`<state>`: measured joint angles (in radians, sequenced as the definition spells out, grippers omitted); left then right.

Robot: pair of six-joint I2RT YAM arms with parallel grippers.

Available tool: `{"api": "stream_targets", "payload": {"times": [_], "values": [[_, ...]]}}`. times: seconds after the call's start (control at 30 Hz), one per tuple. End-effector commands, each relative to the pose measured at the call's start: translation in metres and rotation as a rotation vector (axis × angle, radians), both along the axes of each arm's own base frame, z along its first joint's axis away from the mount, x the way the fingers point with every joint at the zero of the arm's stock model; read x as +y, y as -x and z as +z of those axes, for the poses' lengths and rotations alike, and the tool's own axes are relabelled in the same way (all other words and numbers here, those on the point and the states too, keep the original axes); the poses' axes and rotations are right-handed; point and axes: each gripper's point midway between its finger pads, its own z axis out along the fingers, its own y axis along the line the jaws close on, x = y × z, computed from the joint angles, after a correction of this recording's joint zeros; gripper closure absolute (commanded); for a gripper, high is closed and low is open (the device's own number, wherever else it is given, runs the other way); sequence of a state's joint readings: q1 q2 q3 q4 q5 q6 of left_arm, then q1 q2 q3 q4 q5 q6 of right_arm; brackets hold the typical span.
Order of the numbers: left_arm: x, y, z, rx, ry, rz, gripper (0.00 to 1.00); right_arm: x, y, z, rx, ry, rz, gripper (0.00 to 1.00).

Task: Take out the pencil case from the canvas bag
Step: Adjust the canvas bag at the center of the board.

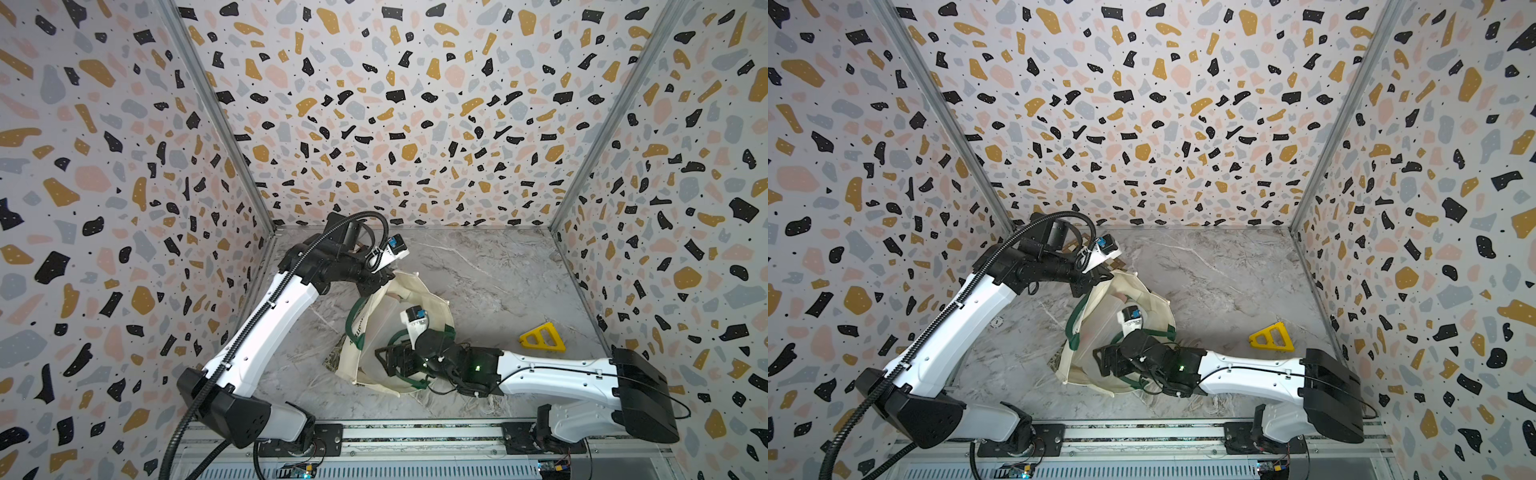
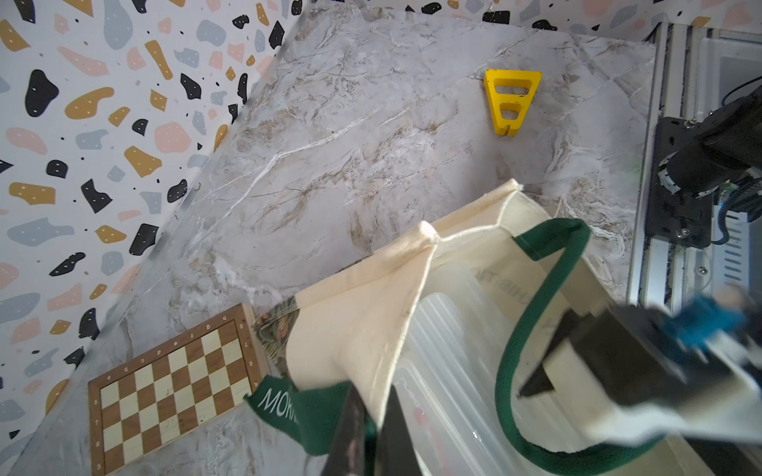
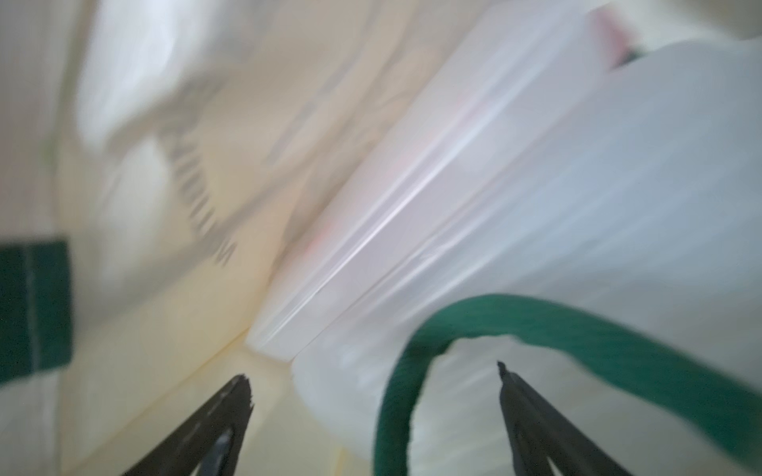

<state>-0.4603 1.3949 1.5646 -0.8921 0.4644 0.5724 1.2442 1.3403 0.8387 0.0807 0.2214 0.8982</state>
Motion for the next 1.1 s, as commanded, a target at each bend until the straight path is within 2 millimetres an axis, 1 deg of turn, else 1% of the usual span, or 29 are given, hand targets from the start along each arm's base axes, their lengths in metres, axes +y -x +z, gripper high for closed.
{"api": "stream_targets", "payload": {"times": [0.0,0.07,0.13,0.27,0.37,0.47,0.57,0.63,0.7,0.77,0.83,0.87,0.93,0.97,1.03,1.07], "values": [[-0.011,0.008,0.038,-0.101,0.129,-0.059,1.0,-0.01,-0.011,0.024,0.001,-0.088,-0.099,0.05],[-0.011,0.01,0.036,-0.089,0.128,-0.066,1.0,-0.009,-0.015,0.03,0.0,-0.112,-0.112,0.05],[-0.011,0.011,0.036,-0.09,0.129,-0.071,1.0,-0.004,-0.019,0.032,0.007,-0.123,-0.107,0.05],[-0.011,0.012,0.036,-0.09,0.13,-0.077,1.0,0.006,-0.022,0.033,0.01,-0.129,-0.105,0.05],[-0.011,0.013,0.035,-0.091,0.126,-0.081,1.0,0.008,-0.022,0.043,-0.004,-0.151,-0.108,0.07],[-0.009,0.011,0.033,-0.105,0.11,-0.076,1.0,-0.003,-0.02,0.058,-0.064,-0.118,-0.158,0.07],[-0.008,0.008,0.031,-0.112,0.098,-0.073,1.0,-0.021,-0.018,0.076,-0.126,-0.096,-0.225,0.07],[-0.009,0.007,0.031,-0.11,0.1,-0.074,1.0,-0.031,-0.019,0.082,-0.144,-0.096,-0.255,0.08],[-0.01,0.007,0.033,-0.111,0.106,-0.074,1.0,-0.033,-0.019,0.085,-0.154,-0.114,-0.251,0.09],[-0.01,0.007,0.033,-0.111,0.106,-0.074,1.0,-0.03,-0.017,0.086,-0.158,-0.107,-0.241,0.11],[-0.009,0.005,0.032,-0.117,0.096,-0.067,1.0,-0.031,-0.013,0.088,-0.189,-0.052,-0.261,0.11],[-0.008,0.004,0.03,-0.119,0.089,-0.065,1.0,-0.032,-0.013,0.086,-0.199,-0.014,-0.27,0.11],[-0.007,0.003,0.03,-0.126,0.079,-0.061,1.0,-0.041,-0.016,0.07,-0.163,0.063,-0.286,0.1],[-0.006,0.003,0.03,-0.13,0.076,-0.059,1.0,-0.05,-0.019,0.061,-0.14,0.09,-0.305,0.09],[-0.005,0.003,0.03,-0.137,0.073,-0.057,1.0,-0.074,-0.02,0.043,-0.101,0.105,-0.35,0.09],[-0.005,0.003,0.031,-0.142,0.072,-0.056,1.0,-0.088,-0.02,0.044,-0.092,0.074,-0.384,0.09]]}}
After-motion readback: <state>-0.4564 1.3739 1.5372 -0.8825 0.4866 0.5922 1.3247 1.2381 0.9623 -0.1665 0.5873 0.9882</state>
